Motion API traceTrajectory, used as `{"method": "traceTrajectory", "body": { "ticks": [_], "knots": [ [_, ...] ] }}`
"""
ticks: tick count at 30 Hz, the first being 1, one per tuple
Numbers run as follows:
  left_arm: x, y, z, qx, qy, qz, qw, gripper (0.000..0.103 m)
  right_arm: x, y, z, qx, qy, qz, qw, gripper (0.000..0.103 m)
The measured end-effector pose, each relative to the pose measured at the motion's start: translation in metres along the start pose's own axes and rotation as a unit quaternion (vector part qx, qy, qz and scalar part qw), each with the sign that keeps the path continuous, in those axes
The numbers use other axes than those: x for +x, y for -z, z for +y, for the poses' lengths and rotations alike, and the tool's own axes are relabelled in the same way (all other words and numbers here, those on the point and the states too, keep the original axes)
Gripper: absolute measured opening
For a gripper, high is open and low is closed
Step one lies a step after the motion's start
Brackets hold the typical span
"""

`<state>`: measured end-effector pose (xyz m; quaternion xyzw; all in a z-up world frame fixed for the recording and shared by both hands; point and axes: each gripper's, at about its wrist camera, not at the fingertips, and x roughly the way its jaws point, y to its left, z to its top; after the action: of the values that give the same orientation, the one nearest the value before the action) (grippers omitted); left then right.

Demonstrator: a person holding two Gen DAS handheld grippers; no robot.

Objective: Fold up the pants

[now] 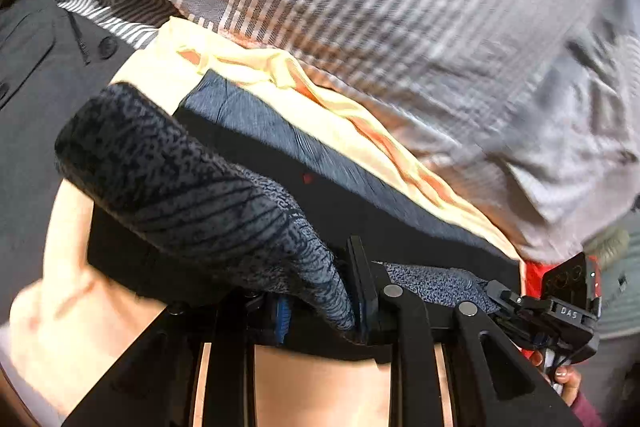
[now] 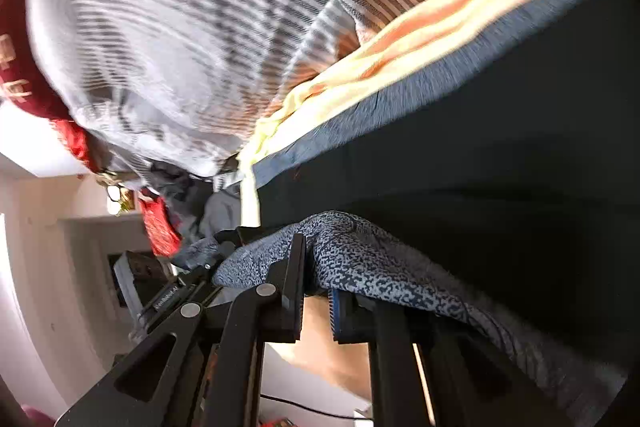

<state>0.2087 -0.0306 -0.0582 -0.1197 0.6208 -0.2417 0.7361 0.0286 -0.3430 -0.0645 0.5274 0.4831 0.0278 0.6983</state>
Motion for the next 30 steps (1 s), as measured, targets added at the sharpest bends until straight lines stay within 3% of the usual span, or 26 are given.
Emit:
{"method": "traceTrajectory", "body": {
  "ticks": [4,6,11,14,15,17,20,21,23,26,30],
  "knots": [
    [0.048,-0.024,0.002,-0.006,-0.041,0.013,0.9991,0.026,0.038,-0.057,-0.012,-0.011,0.022,0.027,0.999,0.011],
    [0.067,-0.030,0.005,-0.011,-0.050,0.022,0.9985,0.031,0.060,-0.078,-0.022,-0.021,0.042,0.042,0.998,0.012],
    [0.057,-0.031,-0.002,-0.007,-0.049,0.029,0.9984,0.036,0.095,-0.092,-0.049,-0.021,0.055,0.065,0.996,0.012],
    [0.023,-0.026,-0.008,0.012,-0.098,-0.004,0.9951,0.084,0.094,-0.091,-0.052,-0.010,0.044,0.066,0.997,0.012],
    [0.009,-0.025,-0.007,0.014,-0.105,-0.023,0.9941,0.085,0.093,-0.093,-0.053,-0.008,0.042,0.068,0.997,0.012],
    [-0.005,-0.021,-0.008,0.019,-0.123,-0.023,0.9919,0.085,0.089,-0.095,-0.049,-0.015,0.045,0.075,0.996,0.018],
    [-0.002,-0.013,-0.022,0.073,-0.174,-0.020,0.9817,0.085,0.076,-0.091,-0.025,-0.043,0.047,0.070,0.995,0.047],
    [0.005,-0.011,-0.029,0.092,-0.185,-0.014,0.9783,0.085,0.067,-0.087,-0.017,-0.059,0.049,0.061,0.995,0.062],
    [0.023,-0.007,-0.041,0.117,-0.187,-0.004,0.9754,0.085,0.050,-0.072,0.008,-0.111,0.057,0.042,0.991,0.065],
    [0.062,-0.006,-0.055,0.128,-0.199,0.008,0.9716,0.085,0.048,-0.049,0.023,-0.152,0.068,0.065,0.984,0.064],
    [0.102,-0.010,-0.055,0.112,-0.255,0.015,0.9605,0.086,0.077,-0.053,-0.008,-0.141,0.177,0.089,0.970,0.060]
  ]
}}
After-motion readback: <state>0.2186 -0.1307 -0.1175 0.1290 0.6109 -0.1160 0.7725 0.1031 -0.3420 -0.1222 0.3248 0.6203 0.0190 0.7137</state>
